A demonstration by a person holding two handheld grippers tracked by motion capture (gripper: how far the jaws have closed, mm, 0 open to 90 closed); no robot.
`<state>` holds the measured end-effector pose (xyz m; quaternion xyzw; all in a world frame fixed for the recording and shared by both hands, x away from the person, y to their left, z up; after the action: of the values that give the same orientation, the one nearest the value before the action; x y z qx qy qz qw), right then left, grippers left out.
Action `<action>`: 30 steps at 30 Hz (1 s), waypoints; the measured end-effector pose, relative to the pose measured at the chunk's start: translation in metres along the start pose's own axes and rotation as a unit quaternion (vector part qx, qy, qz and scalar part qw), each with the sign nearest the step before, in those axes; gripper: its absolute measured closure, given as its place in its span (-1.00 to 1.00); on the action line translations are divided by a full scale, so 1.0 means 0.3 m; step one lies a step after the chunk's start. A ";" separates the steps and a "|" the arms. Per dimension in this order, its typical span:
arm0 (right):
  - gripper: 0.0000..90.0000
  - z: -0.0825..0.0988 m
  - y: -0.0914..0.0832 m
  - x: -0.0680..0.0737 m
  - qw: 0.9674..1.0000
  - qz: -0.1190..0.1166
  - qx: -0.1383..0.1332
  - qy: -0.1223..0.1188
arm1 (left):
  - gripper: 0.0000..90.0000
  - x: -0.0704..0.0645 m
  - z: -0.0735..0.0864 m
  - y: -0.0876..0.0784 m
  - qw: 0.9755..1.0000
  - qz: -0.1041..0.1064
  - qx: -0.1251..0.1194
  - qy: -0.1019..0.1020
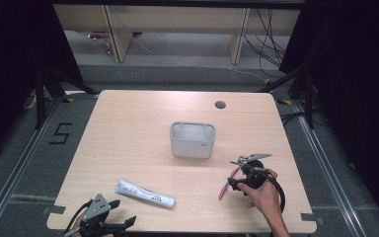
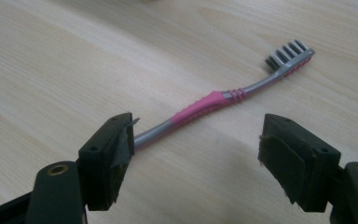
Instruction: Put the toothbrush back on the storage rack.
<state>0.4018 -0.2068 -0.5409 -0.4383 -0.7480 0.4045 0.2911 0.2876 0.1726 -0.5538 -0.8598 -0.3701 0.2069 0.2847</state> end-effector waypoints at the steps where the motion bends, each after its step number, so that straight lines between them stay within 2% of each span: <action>1: -0.40 -0.006 0.004 -0.008 1.000 0.003 -0.001 -0.012 | -0.58 0.001 0.002 -0.002 1.000 0.000 0.004 0.005; 2: -0.40 -0.007 0.005 0.000 1.000 0.002 0.003 0.001 | -0.58 0.001 0.002 -0.002 1.000 -0.001 0.004 0.005; 4: -0.41 -0.009 0.006 -0.003 1.000 0.003 0.008 -0.004 | -0.58 0.001 0.001 -0.002 1.000 -0.001 0.004 0.005; 5: -0.41 -0.018 0.016 -0.003 1.000 0.005 0.006 -0.003 | -0.58 -0.006 -0.005 0.004 1.000 0.001 -0.009 -0.009; 6: -0.41 -0.018 0.016 -0.003 1.000 0.005 0.006 -0.003 | -0.58 -0.006 -0.005 0.004 1.000 0.001 -0.009 -0.009; 7: -0.41 -0.019 0.021 0.004 1.000 0.002 0.020 0.008 | -0.58 0.001 0.001 -0.001 1.000 0.000 0.004 0.005; 8: -0.42 -0.027 0.029 -0.004 1.000 0.008 0.011 -0.004 | -0.58 0.001 0.001 -0.001 1.000 0.000 0.004 0.005; 9: -0.43 -0.027 0.032 0.005 1.000 0.008 0.017 0.010 | -0.58 -0.006 -0.006 0.004 1.000 0.001 -0.010 -0.010; 12: -0.45 -0.033 0.041 0.007 1.000 0.007 0.019 0.000 | -0.58 -0.006 -0.006 0.004 1.000 0.001 -0.009 -0.009; 13: -0.45 -0.032 0.043 0.021 1.000 0.005 0.029 0.009 | -0.58 0.001 0.001 -0.002 1.000 -0.001 0.003 0.005; 14: -0.45 -0.032 0.043 0.021 1.000 0.005 0.029 0.009 | -0.58 0.001 0.001 -0.002 1.000 -0.001 0.003 0.005; 15: -0.45 -0.042 0.052 0.013 1.000 0.014 0.021 -0.005 | -0.58 -0.006 -0.007 0.004 1.000 0.001 -0.009 -0.008; 17: -0.44 -0.043 0.056 0.011 1.000 0.017 0.023 -0.010 | -0.58 -0.007 -0.006 0.004 1.000 0.002 -0.009 -0.007; 20: -0.44 -0.042 0.060 0.019 0.999 0.016 0.032 0.004 | -0.58 -0.005 -0.007 0.003 1.000 -0.002 -0.011 -0.006; 21: -0.44 -0.042 0.063 0.009 0.999 0.019 0.032 -0.013 | -0.58 -0.004 -0.007 0.002 1.000 -0.002 -0.009 -0.005; 24: -0.44 -0.041 0.068 0.009 0.999 0.023 0.035 -0.003 | -0.58 -0.007 -0.008 0.004 1.000 -0.001 -0.014 -0.009; 29: -0.43 -0.041 0.079 0.000 0.999 0.028 0.043 -0.005 | -0.58 -0.005 -0.007 0.003 1.000 -0.003 -0.013 -0.007; 30: -0.41 -0.038 0.080 0.006 0.998 0.029 0.050 0.006 | -0.58 -0.004 -0.007 0.001 1.000 0.000 -0.009 -0.005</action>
<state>0.4202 -0.1943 -0.5556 -0.4474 -0.7121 0.4467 0.3054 0.2883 0.1709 -0.5524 -0.8613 -0.3734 0.2077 0.2748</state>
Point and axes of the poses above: each handheld gripper's, and its own axes: y roughly forward along the jaws, z roughly out of its underside, x roughly to its left, the point moved 8 cm from there along y, roughly forward along the jaws, and after that the axes turned 3 degrees about x, right-handed, at the moved point
